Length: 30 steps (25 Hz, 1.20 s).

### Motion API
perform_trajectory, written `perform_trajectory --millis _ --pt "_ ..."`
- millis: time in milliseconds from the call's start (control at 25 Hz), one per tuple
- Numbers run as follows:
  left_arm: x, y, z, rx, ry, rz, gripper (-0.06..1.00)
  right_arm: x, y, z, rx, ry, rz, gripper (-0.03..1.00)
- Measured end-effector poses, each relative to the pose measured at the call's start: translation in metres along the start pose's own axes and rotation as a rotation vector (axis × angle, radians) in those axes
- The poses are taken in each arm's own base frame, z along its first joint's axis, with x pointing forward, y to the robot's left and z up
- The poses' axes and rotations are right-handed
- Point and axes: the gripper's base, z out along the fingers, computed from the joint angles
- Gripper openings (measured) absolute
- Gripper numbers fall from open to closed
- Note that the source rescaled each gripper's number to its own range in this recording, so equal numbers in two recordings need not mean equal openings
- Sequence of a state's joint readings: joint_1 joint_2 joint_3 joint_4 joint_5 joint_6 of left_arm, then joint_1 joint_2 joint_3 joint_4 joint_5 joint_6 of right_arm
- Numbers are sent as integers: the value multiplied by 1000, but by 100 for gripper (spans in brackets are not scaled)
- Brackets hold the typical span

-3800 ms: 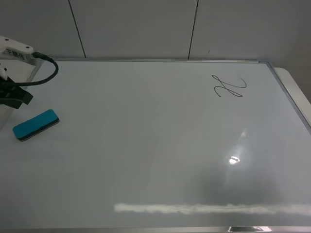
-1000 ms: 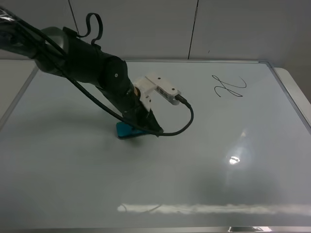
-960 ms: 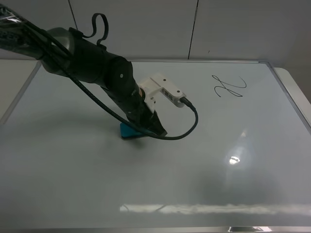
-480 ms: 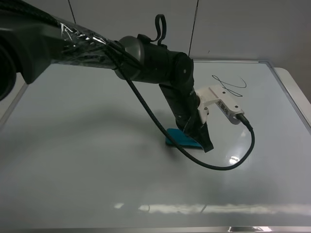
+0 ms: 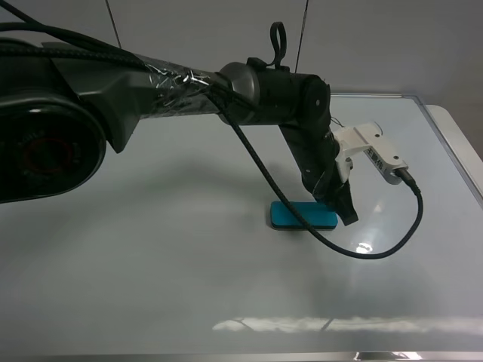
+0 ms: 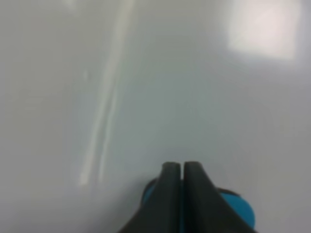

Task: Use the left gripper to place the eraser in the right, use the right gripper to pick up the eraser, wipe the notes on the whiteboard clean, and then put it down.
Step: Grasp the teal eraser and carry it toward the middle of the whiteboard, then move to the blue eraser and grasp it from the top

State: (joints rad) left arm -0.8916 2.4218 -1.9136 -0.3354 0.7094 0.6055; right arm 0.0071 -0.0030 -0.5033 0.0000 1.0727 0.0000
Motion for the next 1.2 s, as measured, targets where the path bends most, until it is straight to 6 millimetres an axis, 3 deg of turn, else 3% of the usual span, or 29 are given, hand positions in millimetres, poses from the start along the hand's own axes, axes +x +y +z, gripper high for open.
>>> perform_trajectory --millis 520,720,840,1000,1080,1200 --pt "3 -4 -4 44 86 22 0 0 0 0 0 0 0 100" --pt "-11 -1 -34 -24 37 32 3 0 0 0 0 0 0 100" --pt "-26 0 -59 -72 -46 18 21 0 0 0 0 0 0 100" --pt "-35 2 -70 -103 -108 -19 81 0 0 0 0 0 0 100" --pt "-34 3 -69 -114 -104 -48 94 0 0 0 0 0 0 100" --pt "-32 4 -69 -130 -85 -59 99 0 0 0 0 0 0 100"
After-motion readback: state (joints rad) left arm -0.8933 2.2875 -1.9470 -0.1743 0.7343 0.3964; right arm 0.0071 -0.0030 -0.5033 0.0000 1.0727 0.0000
